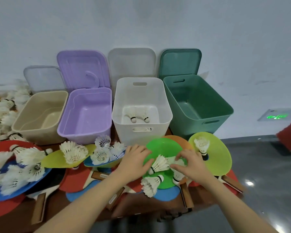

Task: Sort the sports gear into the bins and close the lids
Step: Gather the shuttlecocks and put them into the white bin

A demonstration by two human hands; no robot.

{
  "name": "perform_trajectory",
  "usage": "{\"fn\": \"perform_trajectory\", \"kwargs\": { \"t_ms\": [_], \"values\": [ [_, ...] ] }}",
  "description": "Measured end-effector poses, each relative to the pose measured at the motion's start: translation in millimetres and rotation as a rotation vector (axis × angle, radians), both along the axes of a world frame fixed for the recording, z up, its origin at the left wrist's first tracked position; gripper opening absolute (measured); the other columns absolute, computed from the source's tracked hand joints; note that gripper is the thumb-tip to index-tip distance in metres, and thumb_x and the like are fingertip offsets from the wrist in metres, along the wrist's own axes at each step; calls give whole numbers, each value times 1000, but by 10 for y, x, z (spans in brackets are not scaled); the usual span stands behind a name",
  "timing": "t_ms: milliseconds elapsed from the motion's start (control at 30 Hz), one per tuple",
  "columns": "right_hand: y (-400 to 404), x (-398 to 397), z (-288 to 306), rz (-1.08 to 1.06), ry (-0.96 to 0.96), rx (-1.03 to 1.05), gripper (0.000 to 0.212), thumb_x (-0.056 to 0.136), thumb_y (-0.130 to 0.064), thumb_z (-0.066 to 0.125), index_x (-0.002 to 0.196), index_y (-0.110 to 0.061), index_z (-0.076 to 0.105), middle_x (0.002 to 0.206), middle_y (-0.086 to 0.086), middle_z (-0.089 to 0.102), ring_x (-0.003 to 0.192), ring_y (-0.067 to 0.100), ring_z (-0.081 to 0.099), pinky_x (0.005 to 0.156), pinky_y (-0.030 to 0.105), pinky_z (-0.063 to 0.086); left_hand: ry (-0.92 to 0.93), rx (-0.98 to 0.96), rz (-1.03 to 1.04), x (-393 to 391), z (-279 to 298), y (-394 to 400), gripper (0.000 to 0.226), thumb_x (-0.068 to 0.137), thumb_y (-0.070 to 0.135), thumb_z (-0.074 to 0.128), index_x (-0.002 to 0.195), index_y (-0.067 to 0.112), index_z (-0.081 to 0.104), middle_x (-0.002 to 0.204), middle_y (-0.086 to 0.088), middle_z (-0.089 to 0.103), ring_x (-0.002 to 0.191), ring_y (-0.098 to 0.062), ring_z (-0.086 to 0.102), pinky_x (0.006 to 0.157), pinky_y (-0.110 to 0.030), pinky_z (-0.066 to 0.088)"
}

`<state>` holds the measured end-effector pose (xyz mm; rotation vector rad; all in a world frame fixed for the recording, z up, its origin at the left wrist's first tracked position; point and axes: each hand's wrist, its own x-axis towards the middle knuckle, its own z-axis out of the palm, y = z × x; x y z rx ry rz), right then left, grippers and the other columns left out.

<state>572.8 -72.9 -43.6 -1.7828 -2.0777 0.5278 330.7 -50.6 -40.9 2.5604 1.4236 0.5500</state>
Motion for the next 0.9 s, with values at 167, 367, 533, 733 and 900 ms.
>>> {"fn": "perform_trajectory", "kwargs": {
  "t_ms": [167, 367, 533, 733, 900],
  "values": [
    [-210, 27, -132, 10, -57, 12, 18, 77, -34, 69, 77, -29, 52, 87, -13, 56, 99, 12, 48, 80, 26, 16, 117, -90, -64, 73, -200, -271, 56, 80, 67, 37, 97, 23, 67, 91, 9, 63, 88, -17, 53, 76, -30, 23],
    [-239, -85, -167, -140, 89, 155, 16, 78, -20, 73, 73, -22, 58, 78, -9, 57, 85, 13, 52, 74, 26, 16, 302, -127, -124, 73, -353, -421, 69, 75, 72, 36, 113, 20, 62, 104, 4, 62, 96, -19, 55, 83, -32, 30],
    [-282, -177, -173, -161, 146, 198, 16, 79, -19, 73, 73, -22, 59, 80, -9, 57, 82, 13, 51, 73, 26, 18, 319, -223, -93, 19, -443, -452, 51, 88, 47, 47, 131, 20, 46, 123, 0, 53, 113, -21, 47, 90, -32, 30],
    [-287, -254, -86, -171, 213, 265, 12, 79, -16, 74, 75, -18, 62, 78, -8, 60, 77, 14, 54, 75, 28, 24, 86, -80, -67, -147, -364, -411, 46, 73, 46, 44, 100, 18, 69, 81, 2, 65, 74, -22, 60, 63, -28, 40],
    [-154, -299, 97, -105, 264, 373, 12, 80, -12, 72, 75, -14, 62, 72, -5, 57, 73, 15, 52, 68, 39, 43, -63, 27, -42, -235, -68, -216, 41, 74, 42, 51, 100, 17, 70, 82, 1, 63, 74, -20, 57, 66, -31, 44]
  ]
}}
